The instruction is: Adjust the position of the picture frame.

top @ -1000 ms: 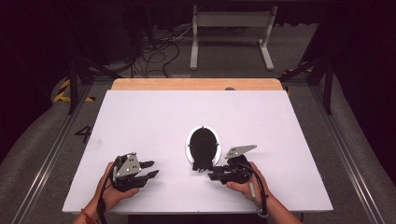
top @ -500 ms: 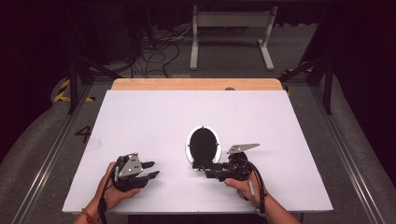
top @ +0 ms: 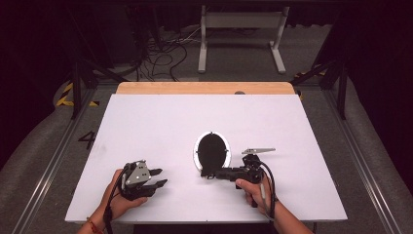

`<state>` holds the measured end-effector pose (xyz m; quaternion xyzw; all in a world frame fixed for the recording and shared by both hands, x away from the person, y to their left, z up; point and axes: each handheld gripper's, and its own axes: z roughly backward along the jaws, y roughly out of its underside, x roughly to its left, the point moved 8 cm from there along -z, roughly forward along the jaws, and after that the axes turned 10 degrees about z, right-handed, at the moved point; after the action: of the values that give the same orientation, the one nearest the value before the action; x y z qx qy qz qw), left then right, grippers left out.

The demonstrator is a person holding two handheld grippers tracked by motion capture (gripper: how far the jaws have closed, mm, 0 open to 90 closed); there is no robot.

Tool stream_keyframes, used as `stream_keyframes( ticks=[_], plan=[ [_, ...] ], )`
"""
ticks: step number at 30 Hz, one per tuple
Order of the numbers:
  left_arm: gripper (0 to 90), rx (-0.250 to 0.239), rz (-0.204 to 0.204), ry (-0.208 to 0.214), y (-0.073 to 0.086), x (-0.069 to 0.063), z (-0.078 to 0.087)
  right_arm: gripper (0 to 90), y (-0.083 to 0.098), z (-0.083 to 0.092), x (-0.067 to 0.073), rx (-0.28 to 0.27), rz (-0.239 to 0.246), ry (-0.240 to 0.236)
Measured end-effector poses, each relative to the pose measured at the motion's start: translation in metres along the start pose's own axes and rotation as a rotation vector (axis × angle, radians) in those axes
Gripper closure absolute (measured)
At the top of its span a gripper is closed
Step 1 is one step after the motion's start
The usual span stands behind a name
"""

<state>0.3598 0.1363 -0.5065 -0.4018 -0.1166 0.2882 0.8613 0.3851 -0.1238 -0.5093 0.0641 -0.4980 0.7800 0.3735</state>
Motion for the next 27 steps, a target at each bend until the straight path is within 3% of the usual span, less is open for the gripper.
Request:
stream_keyframes(
  ticks=[15, 20, 24, 27],
  plan=[
    [58.8, 0.021, -0.007, 0.020, -0.001, -0.003, -0.008, 54.7, -0.013, -0.008, -0.001, -0.059, -0.058, -0.022],
    [57.7, 0.017, -0.019, -0.001, -0.004, -0.005, -0.011, 53.3, -0.015, -0.010, -0.002, -0.072, -0.099, -0.032],
    [57.0, 0.028, -0.024, 0.006, -0.003, -0.007, -0.011, 54.4, -0.014, -0.009, -0.004, -0.094, -0.141, -0.052],
    [56.6, 0.028, -0.024, 0.003, -0.002, -0.006, -0.011, 54.6, -0.014, -0.010, -0.004, -0.102, -0.136, -0.045]
  ],
)
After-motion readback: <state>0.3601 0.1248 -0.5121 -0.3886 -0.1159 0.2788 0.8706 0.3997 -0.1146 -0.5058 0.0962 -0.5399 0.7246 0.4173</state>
